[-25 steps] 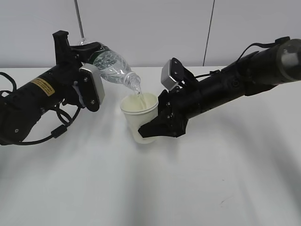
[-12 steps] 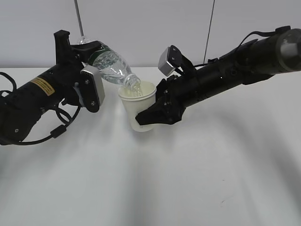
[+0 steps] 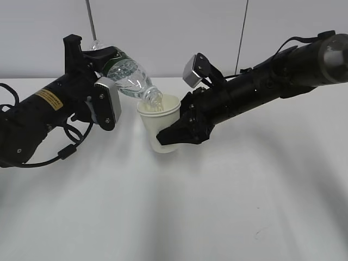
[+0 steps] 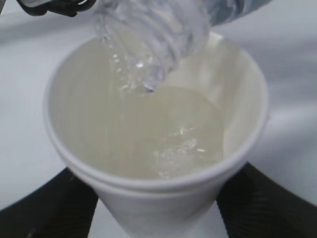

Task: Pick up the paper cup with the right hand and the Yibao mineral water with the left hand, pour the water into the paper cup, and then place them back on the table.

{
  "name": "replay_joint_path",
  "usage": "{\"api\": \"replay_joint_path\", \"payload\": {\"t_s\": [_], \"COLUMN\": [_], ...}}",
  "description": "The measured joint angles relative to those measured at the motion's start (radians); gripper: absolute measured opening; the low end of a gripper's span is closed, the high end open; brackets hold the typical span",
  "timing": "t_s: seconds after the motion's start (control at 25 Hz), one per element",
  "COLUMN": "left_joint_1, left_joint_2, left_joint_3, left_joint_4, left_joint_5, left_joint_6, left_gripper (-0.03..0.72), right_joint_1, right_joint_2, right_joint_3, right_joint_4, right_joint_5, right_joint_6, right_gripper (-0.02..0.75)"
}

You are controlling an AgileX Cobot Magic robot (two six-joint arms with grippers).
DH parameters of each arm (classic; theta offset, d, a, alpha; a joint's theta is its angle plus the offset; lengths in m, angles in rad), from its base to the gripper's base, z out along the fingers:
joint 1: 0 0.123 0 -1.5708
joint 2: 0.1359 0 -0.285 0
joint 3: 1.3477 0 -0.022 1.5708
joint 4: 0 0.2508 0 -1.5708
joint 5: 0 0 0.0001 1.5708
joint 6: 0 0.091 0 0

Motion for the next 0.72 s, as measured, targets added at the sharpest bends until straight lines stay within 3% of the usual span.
{"api": "replay_joint_path", "payload": {"t_s": [0.4, 0.72], "left_joint_1": [0.0, -0.047], "left_joint_2": [0.0, 0.039], "left_joint_3": [0.0, 0.002], "left_joint_4": [-0.031, -0.117], "left_joint_5": [-0.001, -0.012], "left_joint_6": [-0.006, -0.236], "left_gripper": [0.341, 0.341], "right_joint_1": [0.0, 0.0], "right_joint_2": [0.0, 0.002], "right_joint_3": [0.004, 0.051], "right_joint_4": [0.0, 0.0], "right_joint_5": [0.029, 0.054], "right_joint_6": [-0.01, -0.109], "right_gripper": [0.512, 0.512]}}
